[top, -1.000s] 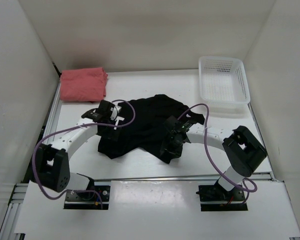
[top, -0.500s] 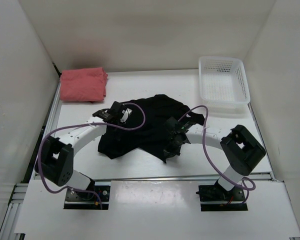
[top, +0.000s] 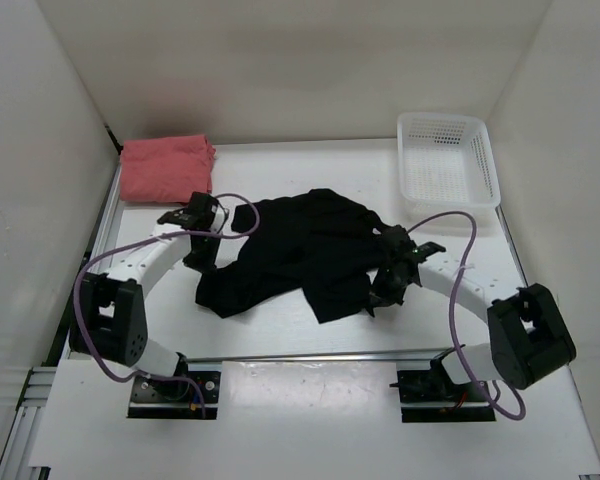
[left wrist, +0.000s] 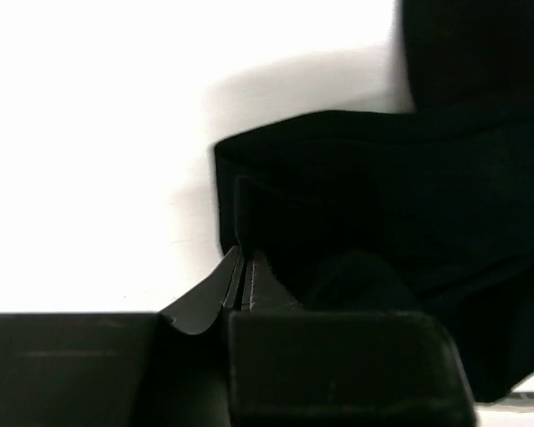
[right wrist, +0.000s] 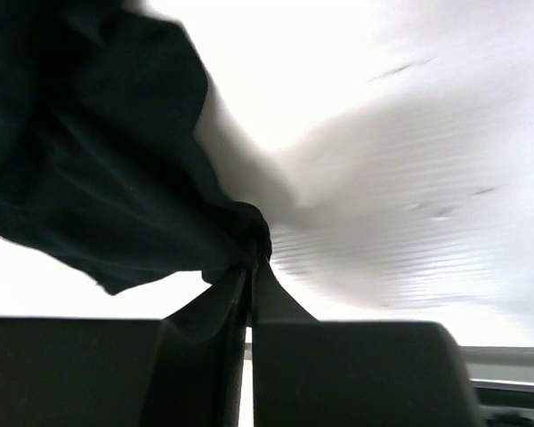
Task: Fold and stack the t-shirts
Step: Flatten out the tshirt
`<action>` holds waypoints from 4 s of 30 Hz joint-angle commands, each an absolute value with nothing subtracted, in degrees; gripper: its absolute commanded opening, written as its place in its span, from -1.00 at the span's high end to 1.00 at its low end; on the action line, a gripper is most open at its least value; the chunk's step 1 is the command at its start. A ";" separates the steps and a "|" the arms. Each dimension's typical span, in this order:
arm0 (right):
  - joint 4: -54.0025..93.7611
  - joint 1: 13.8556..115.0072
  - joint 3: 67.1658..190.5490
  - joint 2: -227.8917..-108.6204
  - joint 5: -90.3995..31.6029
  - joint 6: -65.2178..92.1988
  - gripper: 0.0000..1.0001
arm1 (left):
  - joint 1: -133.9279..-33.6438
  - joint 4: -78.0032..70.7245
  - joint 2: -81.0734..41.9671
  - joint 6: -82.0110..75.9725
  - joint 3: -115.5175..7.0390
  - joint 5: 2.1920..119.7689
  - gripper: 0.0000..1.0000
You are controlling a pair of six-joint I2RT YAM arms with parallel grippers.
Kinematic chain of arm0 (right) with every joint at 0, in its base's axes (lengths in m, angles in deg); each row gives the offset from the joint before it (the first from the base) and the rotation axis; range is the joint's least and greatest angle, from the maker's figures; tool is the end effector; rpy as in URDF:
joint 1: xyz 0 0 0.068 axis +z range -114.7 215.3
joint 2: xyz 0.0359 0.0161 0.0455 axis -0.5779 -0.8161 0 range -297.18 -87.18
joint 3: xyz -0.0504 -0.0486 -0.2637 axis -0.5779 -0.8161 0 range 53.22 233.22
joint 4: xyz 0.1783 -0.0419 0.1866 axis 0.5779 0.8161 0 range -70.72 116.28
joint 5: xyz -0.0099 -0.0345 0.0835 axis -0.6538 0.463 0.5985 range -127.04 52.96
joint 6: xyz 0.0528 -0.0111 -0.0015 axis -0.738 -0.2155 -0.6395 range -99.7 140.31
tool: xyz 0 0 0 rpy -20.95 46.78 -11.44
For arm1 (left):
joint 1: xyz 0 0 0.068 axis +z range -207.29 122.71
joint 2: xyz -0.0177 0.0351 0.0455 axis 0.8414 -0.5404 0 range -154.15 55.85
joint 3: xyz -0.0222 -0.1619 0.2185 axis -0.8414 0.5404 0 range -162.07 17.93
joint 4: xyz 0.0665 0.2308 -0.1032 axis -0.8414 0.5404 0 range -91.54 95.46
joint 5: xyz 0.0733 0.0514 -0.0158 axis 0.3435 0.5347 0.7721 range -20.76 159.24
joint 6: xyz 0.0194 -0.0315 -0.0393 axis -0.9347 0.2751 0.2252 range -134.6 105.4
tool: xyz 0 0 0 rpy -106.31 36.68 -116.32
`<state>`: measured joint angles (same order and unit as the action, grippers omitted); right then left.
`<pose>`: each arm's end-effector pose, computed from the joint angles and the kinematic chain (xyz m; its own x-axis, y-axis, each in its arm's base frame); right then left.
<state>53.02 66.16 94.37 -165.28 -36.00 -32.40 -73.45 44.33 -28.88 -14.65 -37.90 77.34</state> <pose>0.2002 0.1204 0.1690 -0.9029 0.3871 -0.1868 0.3307 0.9033 0.2734 0.2586 -0.0698 0.2051 -0.9265 0.2694 -0.2626 0.2409 0.9610 0.1361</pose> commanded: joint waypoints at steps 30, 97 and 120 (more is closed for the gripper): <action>68.14 33.11 106.34 -138.90 -21.65 -9.83 1.00 | -51.57 46.80 -15.88 -14.60 -50.51 80.57 0.79; 70.61 38.20 97.68 -128.12 -31.67 -13.89 1.00 | -63.88 60.60 8.39 -14.60 -20.30 90.68 0.79; 58.48 42.78 116.09 -167.09 -31.59 -9.31 1.00 | -59.66 46.45 -24.05 -14.60 -39.93 89.02 0.79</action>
<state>56.25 42.88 118.41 -171.97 -29.82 -9.89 -60.38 45.97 -28.57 -14.59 -42.69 89.30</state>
